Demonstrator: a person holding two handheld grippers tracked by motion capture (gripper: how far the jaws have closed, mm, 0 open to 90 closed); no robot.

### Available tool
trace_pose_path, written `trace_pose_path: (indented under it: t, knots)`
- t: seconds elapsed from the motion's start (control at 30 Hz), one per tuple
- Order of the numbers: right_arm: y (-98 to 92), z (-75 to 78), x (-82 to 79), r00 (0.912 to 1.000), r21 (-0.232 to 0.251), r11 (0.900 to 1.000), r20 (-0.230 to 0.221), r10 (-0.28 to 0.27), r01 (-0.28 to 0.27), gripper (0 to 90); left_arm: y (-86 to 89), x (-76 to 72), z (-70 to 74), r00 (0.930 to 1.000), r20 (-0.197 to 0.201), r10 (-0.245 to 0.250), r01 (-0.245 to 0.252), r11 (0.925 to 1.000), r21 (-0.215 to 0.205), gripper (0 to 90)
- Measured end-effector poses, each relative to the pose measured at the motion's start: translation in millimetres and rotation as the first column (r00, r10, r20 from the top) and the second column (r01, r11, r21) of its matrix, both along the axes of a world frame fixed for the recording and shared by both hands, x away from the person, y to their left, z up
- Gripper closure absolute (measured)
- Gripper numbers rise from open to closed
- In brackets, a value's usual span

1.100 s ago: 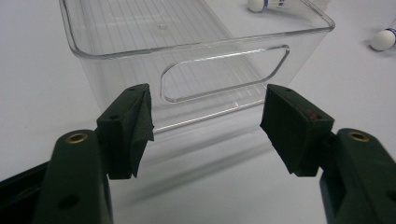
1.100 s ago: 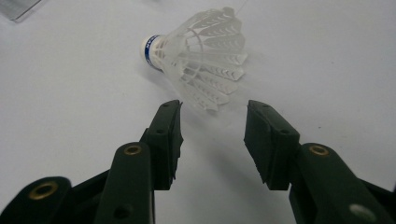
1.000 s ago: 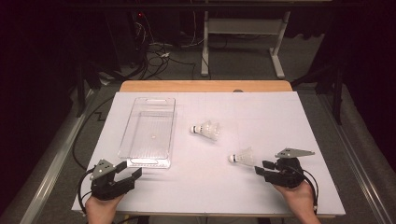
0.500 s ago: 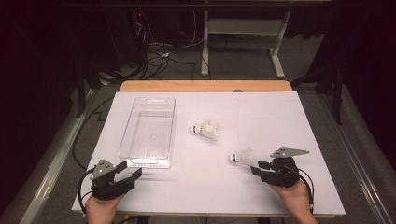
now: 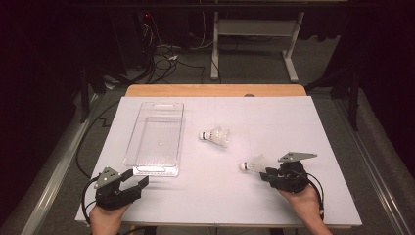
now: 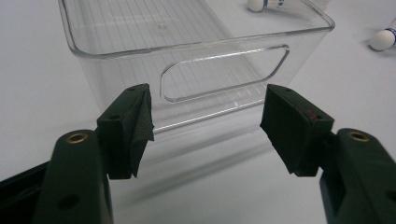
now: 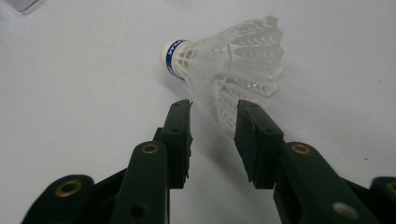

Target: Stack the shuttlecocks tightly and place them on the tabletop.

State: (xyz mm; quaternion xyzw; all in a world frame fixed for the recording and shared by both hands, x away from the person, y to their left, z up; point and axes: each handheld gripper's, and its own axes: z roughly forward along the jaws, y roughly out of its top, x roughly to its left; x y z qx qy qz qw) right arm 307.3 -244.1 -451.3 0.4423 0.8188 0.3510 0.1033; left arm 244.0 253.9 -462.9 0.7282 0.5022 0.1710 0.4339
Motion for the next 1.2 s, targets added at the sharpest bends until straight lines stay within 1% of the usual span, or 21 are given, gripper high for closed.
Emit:
trace_pose_path:
  t: [0.43, 0.53, 0.67, 0.87, 0.93, 1.1, 1.2]
  knots:
    - [2.1, -1.7, 2.8, 0.9999, -0.001, 1.000, -0.010, 0.010, -0.010, 73.2, 0.1, -0.2, 0.2, 1.0000, -0.001, -0.001, 0.001, 1.0000, 0.000, 34.6]
    - [1.1, -1.8, 4.0, 0.9999, 0.011, 1.000, -0.010, 0.011, -0.011, 75.7, 0.0, -0.6, 0.3, 1.0000, 0.000, -0.002, 0.002, 1.0000, 0.000, 34.6]
    - [2.0, -1.8, 4.0, 0.9997, 0.014, 1.000, -0.015, 0.018, -0.018, 78.5, 0.2, -1.0, 0.6, 1.0000, 0.001, -0.003, 0.003, 1.0000, -0.001, 34.6]
    - [3.8, -2.1, 3.0, 0.9993, 0.013, 0.999, -0.008, 0.036, -0.036, 84.2, -0.4, -0.8, 0.5, 1.0000, 0.002, -0.006, 0.006, 1.0000, 0.000, 34.6]
    - [3.9, -2.6, 2.6, 0.9990, 0.015, 0.999, -0.013, 0.043, -0.043, 85.9, -0.6, -0.7, 0.4, 0.9999, 0.004, -0.010, 0.010, 1.0000, 0.001, 34.6]
    - [4.8, -2.5, 1.6, 0.9985, 0.016, 0.998, -0.010, 0.054, -0.054, 89.2, -0.3, -0.2, 0.4, 0.9998, 0.001, -0.018, 0.018, 0.9998, 0.002, 34.6]
    - [5.9, -1.8, 1.3, 0.9982, 0.018, 0.998, -0.009, 0.060, -0.060, 89.8, -0.2, -0.2, 0.4, 0.9998, 0.001, -0.019, 0.019, 0.9998, 0.001, 34.6]
